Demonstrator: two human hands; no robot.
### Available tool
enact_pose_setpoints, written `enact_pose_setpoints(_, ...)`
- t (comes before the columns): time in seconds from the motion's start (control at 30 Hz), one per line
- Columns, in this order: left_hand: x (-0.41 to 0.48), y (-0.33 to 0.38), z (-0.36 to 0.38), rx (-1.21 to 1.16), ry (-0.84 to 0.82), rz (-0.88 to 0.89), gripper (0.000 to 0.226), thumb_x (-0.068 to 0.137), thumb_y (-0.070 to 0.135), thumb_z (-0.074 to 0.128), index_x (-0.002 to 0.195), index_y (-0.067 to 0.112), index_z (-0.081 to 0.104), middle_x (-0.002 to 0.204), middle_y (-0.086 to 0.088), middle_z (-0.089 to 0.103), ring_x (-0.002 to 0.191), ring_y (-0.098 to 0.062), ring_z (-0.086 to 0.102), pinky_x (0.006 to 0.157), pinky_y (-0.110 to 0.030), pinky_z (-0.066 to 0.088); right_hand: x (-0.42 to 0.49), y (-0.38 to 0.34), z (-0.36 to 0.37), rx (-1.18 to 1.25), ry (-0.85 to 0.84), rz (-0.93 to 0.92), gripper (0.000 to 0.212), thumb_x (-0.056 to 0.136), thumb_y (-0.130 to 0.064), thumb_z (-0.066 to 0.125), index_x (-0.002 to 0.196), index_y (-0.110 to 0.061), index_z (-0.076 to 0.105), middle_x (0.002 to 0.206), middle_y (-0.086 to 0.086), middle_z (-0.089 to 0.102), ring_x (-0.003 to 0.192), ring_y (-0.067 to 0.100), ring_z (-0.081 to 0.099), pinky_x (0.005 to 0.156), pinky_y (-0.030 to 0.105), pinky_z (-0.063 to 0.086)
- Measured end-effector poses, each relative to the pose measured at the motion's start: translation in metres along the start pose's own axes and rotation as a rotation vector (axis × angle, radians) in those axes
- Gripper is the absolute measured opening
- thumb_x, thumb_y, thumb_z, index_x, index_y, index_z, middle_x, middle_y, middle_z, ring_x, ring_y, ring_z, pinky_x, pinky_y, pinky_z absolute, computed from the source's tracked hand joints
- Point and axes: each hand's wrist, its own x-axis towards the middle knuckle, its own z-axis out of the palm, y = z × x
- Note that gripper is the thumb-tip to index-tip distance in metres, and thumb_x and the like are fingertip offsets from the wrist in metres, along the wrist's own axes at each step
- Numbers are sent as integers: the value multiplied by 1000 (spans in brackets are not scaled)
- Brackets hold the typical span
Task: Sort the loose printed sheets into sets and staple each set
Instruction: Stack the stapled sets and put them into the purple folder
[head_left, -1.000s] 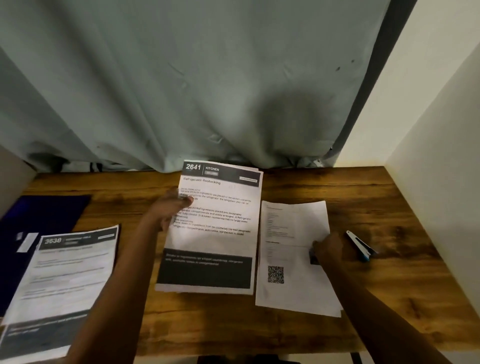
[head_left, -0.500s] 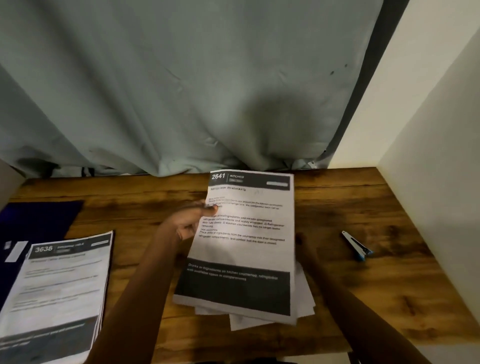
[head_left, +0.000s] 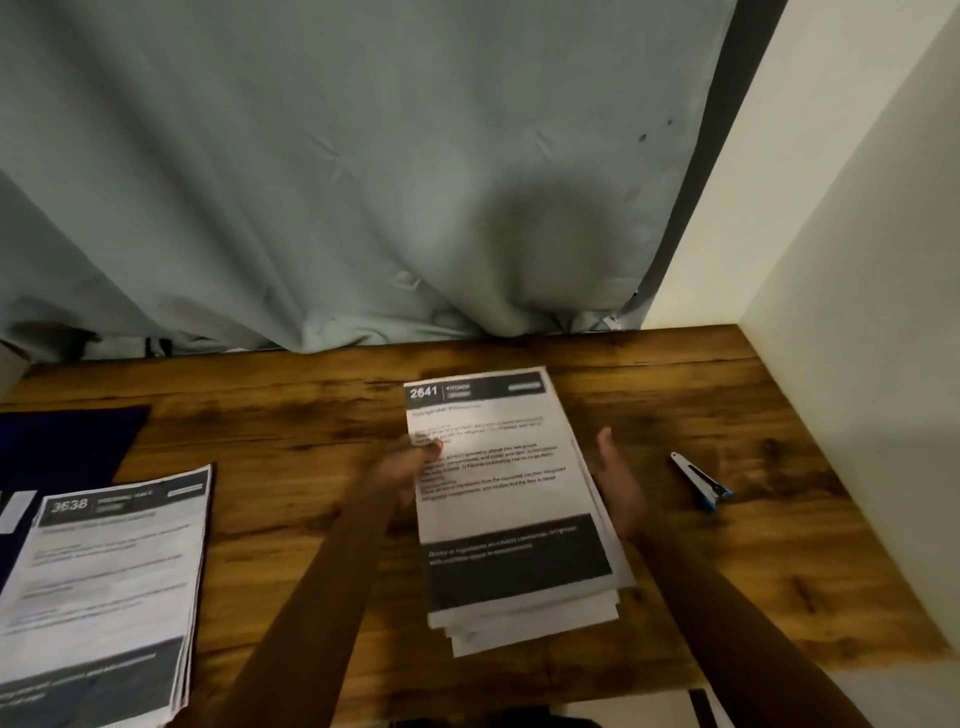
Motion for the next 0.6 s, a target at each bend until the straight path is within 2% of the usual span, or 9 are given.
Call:
enact_pose_setpoints(0.03,2,-12,5,-1,46,13,14,92,11,55,105,7,57,108,-16,67,96,-32,66,87,-52,52,2,3,-2,69,-17,29,43,93,-56,39,111,-22,55,112,1,61,102,18,60,88,39,50)
enact_pose_setpoints(0.13,7,-44,19,28,163,66,6,94,9,52,98,9,56,111,-16,65,100,-33,64,88,-53,52,8,11,-3,-266,8,30,21,93,-35,54,108,-20,58,115,7,65,98,20,65,90,41,52)
enact_pose_setpoints(0.2,9,-60,27,152,244,126,6,95,9,51,98,12,55,115,-15,63,103,-32,62,88,-48,52,10,19,2,-373,68,-47,16,93,-24,55,109,-22,55,115,7,65,96,17,65,85,37,54)
enact_pose_setpoints(0.3,7,-75,38,307,325,240,18,91,3,52,109,8,54,114,-12,61,104,-29,62,75,-32,52,16,38,9,-480,215,-91,21,94,-21,53,115,-20,52,116,4,62,102,20,62,87,35,53)
enact_pose_setpoints(0.43,9,-86,46,313,338,275,29,89,-3,52,116,5,48,106,-2,55,95,-19,58,61,-19,48,22,60,12,-715,359,-43,34,94,-19,54,126,-12,49,129,10,52,118,27,51,99,39,46)
enact_pose_setpoints(0.47,12,-90,46,309,338,271,31,88,-3,52,117,5,47,107,-3,56,97,-21,60,62,-22,51,22,63,12,-800,376,-37,38,93,-20,54,130,-12,47,134,11,47,125,29,44,104,41,41)
enact_pose_setpoints(0.53,20,-96,43,341,344,243,35,86,0,54,119,7,44,114,-7,57,105,-26,60,73,-34,57,23,67,11,-904,415,-31,45,92,-23,55,135,-14,43,140,13,38,131,31,33,108,42,32)
enact_pose_setpoints(0.6,28,-102,40,398,334,202,42,84,3,56,123,9,42,118,-9,57,109,-29,58,82,-43,56,25,70,12,-897,442,-38,52,90,-22,58,138,-15,38,141,13,36,132,32,30,109,41,29)
